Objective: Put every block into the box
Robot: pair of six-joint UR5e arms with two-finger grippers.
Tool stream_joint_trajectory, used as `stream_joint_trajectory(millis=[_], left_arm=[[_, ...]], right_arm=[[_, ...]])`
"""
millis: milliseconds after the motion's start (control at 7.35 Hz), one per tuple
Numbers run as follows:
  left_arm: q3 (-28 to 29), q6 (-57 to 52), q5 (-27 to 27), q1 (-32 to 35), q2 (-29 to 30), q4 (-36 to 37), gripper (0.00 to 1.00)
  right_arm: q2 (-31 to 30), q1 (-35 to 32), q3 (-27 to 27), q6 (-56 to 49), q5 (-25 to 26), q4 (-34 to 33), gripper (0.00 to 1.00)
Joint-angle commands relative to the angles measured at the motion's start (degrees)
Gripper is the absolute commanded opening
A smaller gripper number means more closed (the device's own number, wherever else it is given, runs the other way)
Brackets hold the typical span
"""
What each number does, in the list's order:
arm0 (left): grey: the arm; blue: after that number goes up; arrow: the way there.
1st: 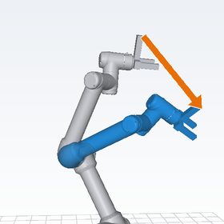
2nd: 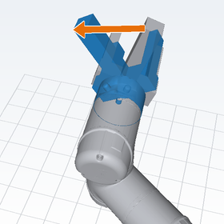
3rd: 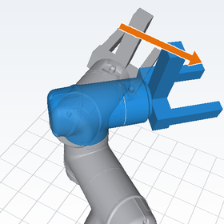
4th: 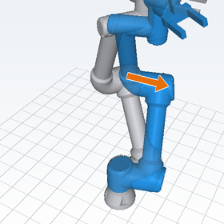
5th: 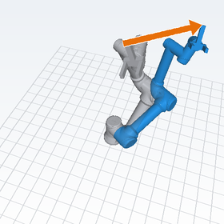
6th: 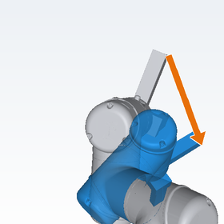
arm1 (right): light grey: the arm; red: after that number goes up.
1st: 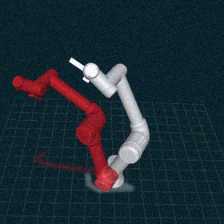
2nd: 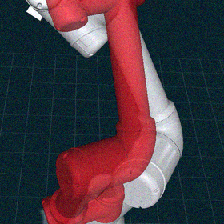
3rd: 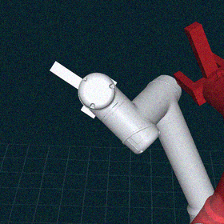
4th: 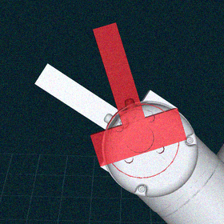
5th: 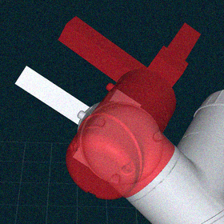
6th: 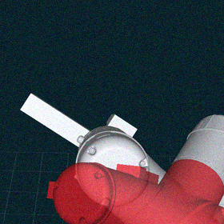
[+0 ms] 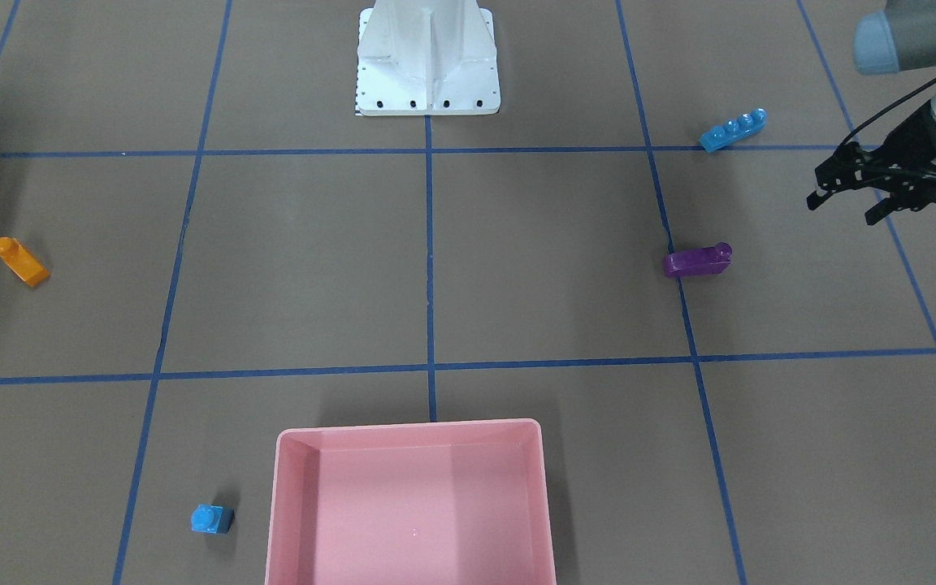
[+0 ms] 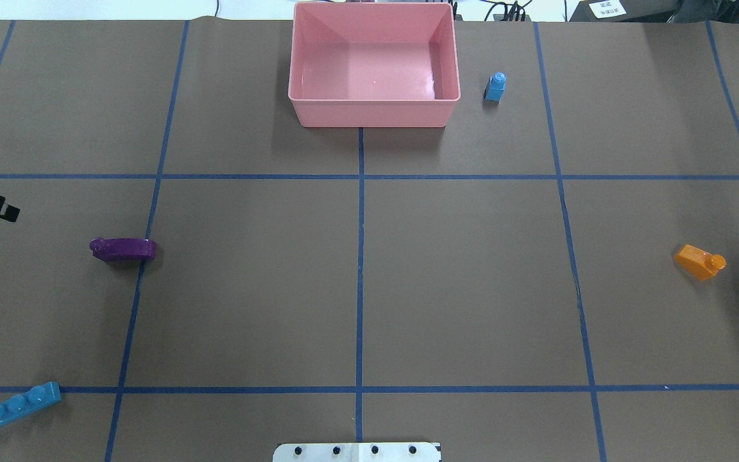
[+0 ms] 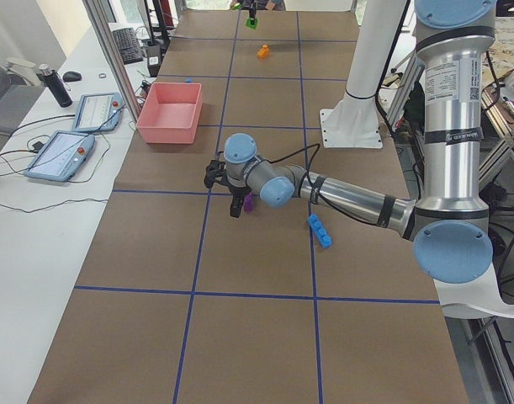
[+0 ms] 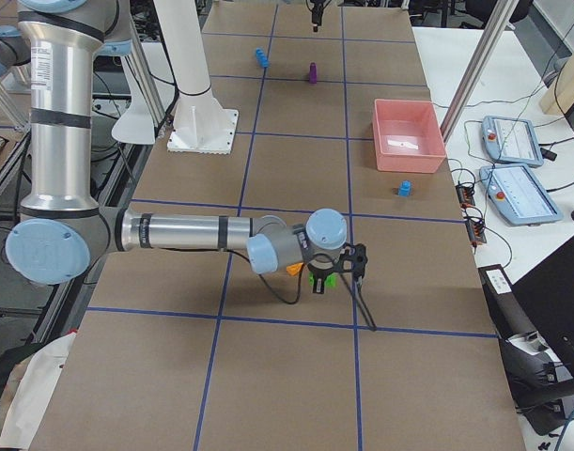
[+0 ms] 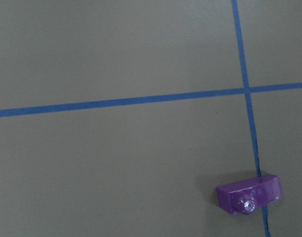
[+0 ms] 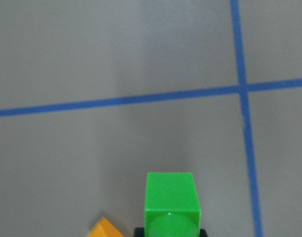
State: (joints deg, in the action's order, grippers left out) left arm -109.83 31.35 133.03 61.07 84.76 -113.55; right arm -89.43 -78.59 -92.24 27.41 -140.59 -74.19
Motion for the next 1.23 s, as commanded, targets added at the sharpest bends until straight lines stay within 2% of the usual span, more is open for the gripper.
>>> stream_joint_trajectory(millis=[0, 136, 408, 681, 953, 1089], left_arm=[[-7.9, -3.2, -16.0, -18.9, -6.9, -0.2, 0.99], [-9.9, -7.5, -23.9, -26.8, -10.5, 0.1, 0.99], [-11.5, -14.9, -24.4, -29.2, -16.0, 0.1, 0.99], [-11.4, -18.6, -21.2, -30.5, -19.7, 0.0, 0.99], [-11.1, -18.3, -20.4, -35.1, -19.7, 0.0, 0.99], [-11.1, -18.4, -20.4, -36.7, -19.7, 0.0, 0.99]], right_arm=[[18.3, 5.8, 6.3, 10.8, 0.3, -2.8, 0.0], [26.5, 7.8, 10.5, 17.8, 0.5, -2.8, 0.0], [40.1, 12.5, 18.1, 28.7, 4.1, -2.7, 0.0], [51.5, 16.7, 24.9, 39.7, 14.5, -2.5, 0.0], [61.2, 21.4, 34.5, 48.7, 24.1, -0.9, 0.0], [64.6, 24.1, 40.9, 55.4, 29.8, 5.2, 0.0]])
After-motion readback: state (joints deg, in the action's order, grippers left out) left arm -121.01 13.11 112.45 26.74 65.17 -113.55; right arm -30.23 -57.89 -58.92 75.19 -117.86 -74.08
